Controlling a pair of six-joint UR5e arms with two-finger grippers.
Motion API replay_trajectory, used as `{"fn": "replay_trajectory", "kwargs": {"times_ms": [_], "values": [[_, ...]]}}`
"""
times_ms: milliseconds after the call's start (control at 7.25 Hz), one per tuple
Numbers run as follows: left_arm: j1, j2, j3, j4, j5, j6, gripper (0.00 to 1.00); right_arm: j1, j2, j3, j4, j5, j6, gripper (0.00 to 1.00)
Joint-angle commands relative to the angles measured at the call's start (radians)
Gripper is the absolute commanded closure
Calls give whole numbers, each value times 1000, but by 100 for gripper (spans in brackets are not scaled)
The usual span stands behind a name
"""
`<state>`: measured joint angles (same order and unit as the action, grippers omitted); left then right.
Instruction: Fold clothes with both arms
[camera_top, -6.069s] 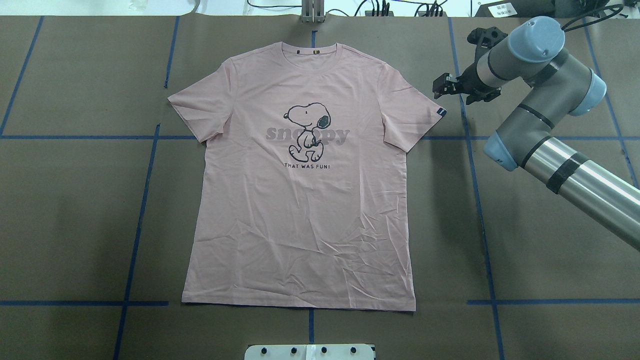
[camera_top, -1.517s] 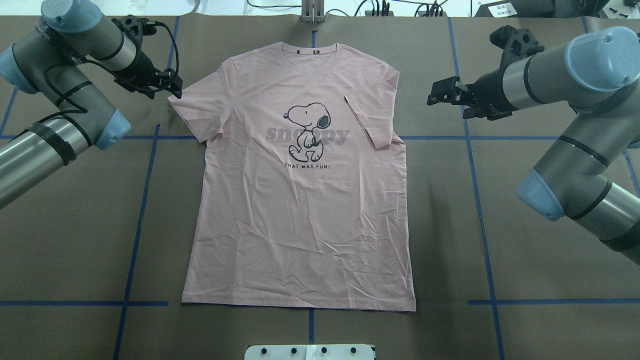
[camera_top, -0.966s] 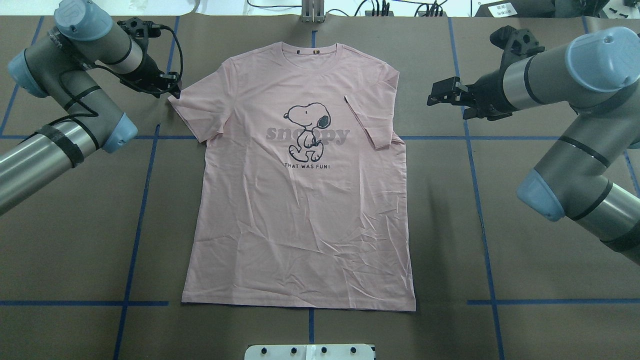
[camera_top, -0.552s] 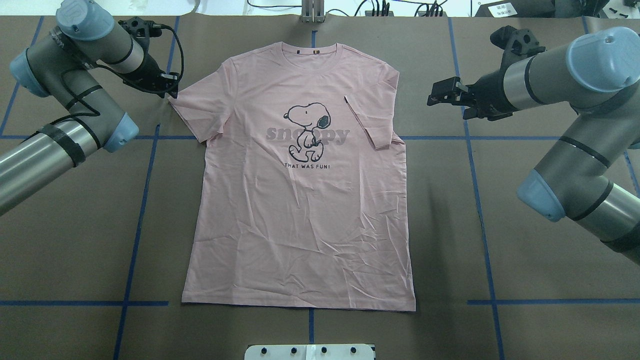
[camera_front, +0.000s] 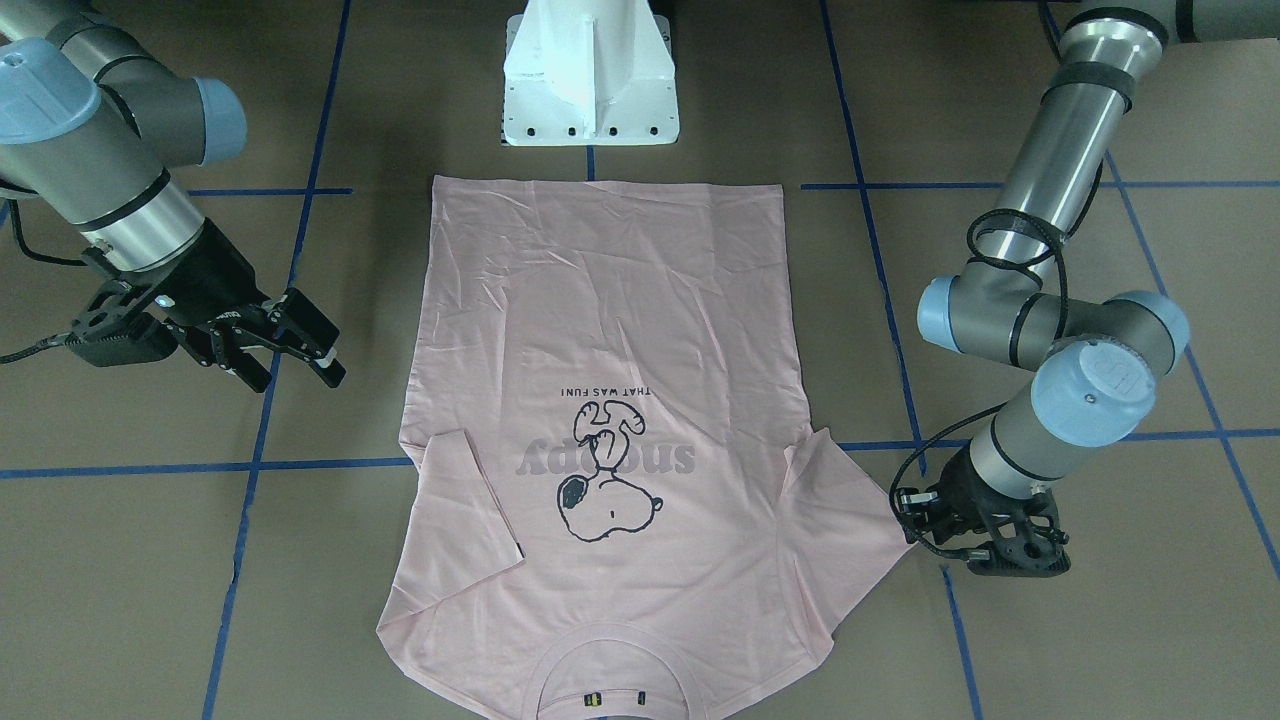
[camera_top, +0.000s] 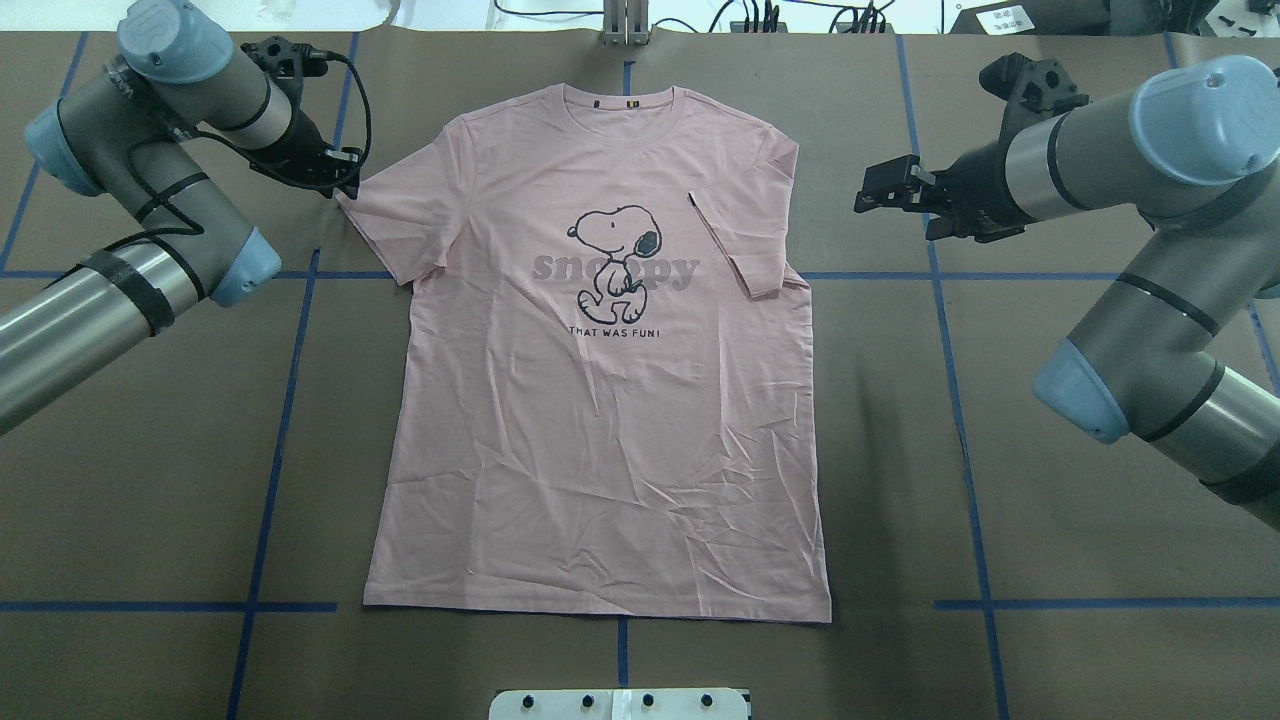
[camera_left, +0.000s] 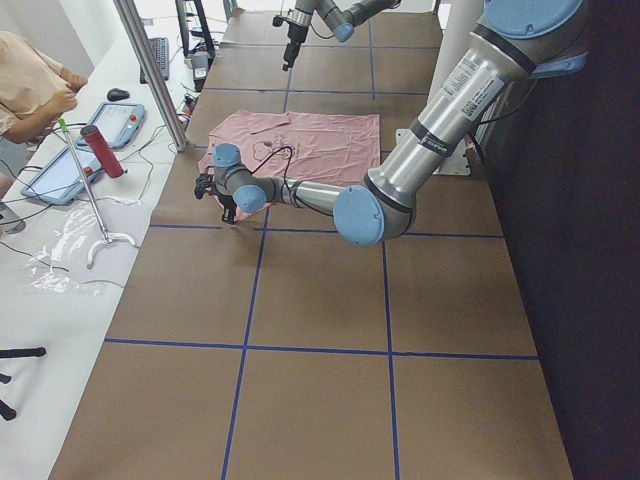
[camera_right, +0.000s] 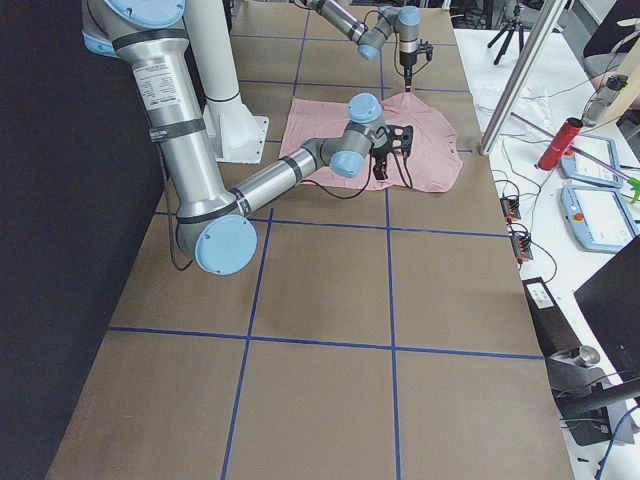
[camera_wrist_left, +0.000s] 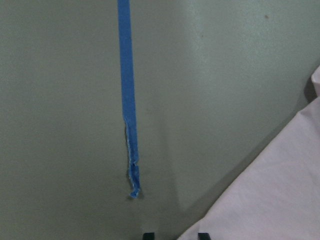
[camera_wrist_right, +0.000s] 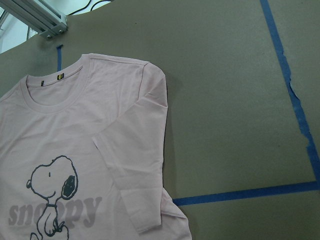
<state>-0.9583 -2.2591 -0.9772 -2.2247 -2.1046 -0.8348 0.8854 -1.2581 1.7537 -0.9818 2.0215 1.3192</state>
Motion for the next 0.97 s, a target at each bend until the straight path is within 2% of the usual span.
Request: {"fn": "replay_trajectory", "kwargs": {"times_ms": [0,138,552,828], "values": [[10,1,0,-1,0,0,78,0,0,0,0,-1,0,0],[10,0,-1,0,0,-1,100,0,2,0,0,-3,0,0],[12,-91,-66,11,-6,-203,100,-2,3,-2,0,-4,2,0],[123,-170,-51,13,8,-369,100,-3,8,-7,0,-4,2,0]]}}
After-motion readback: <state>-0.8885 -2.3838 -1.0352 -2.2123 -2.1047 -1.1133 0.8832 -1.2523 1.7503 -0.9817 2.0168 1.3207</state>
